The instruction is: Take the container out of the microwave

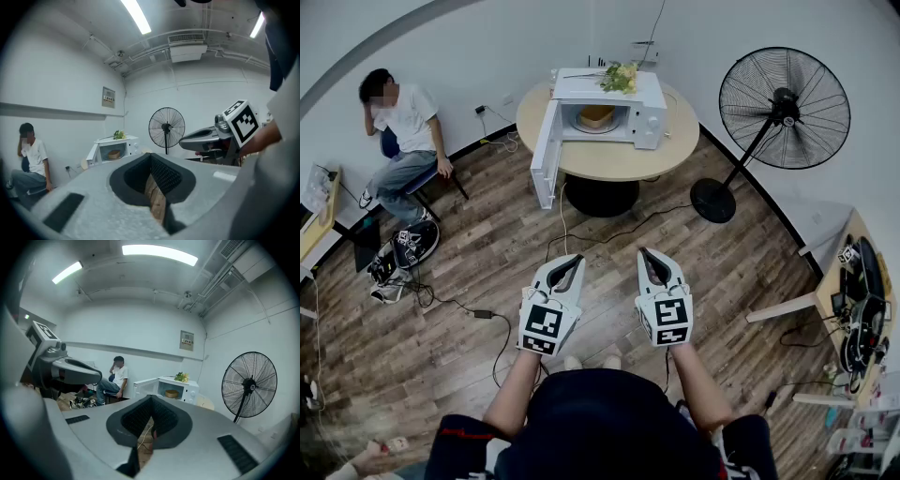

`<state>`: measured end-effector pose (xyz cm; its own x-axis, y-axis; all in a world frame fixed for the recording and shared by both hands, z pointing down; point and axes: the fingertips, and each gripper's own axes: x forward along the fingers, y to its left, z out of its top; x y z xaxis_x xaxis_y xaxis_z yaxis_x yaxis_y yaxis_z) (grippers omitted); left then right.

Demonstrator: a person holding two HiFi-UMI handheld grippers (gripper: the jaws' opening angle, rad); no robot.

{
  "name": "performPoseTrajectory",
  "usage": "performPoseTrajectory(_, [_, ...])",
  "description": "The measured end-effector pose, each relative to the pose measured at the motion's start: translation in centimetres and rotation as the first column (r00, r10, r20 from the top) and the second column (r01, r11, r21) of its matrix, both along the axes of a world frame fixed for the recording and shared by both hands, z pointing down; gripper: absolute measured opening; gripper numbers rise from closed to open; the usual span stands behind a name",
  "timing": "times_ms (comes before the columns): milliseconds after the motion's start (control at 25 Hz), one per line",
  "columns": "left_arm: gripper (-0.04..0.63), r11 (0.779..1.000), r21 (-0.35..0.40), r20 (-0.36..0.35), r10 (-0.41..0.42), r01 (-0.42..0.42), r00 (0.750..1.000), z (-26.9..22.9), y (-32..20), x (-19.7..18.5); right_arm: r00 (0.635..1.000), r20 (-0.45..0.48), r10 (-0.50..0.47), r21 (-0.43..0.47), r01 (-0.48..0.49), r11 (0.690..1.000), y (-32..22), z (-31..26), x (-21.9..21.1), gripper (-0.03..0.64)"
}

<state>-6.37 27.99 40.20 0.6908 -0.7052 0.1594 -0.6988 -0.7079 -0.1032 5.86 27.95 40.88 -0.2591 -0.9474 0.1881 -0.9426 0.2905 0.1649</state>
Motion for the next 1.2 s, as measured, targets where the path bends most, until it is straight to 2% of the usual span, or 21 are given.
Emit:
performPoseTrajectory(520, [0.014, 1.0, -0.019, 0.014, -0.008, 0.008, 1.0, 0.7, -0.8, 0.6, 0.999, 0.05, -0.017, -0.019, 0.018, 1.0, -0.8, 0.5, 0.3, 0.006])
performPoseTrajectory(1200, [0.014, 0.997, -0.036, 0.063, -0.062, 0.064, 0.996, 3.5, -0.1, 4.2, 0.992, 0.09, -0.086, -0.073, 0.092, 0.993, -1.0, 4.3, 3.6, 0.006])
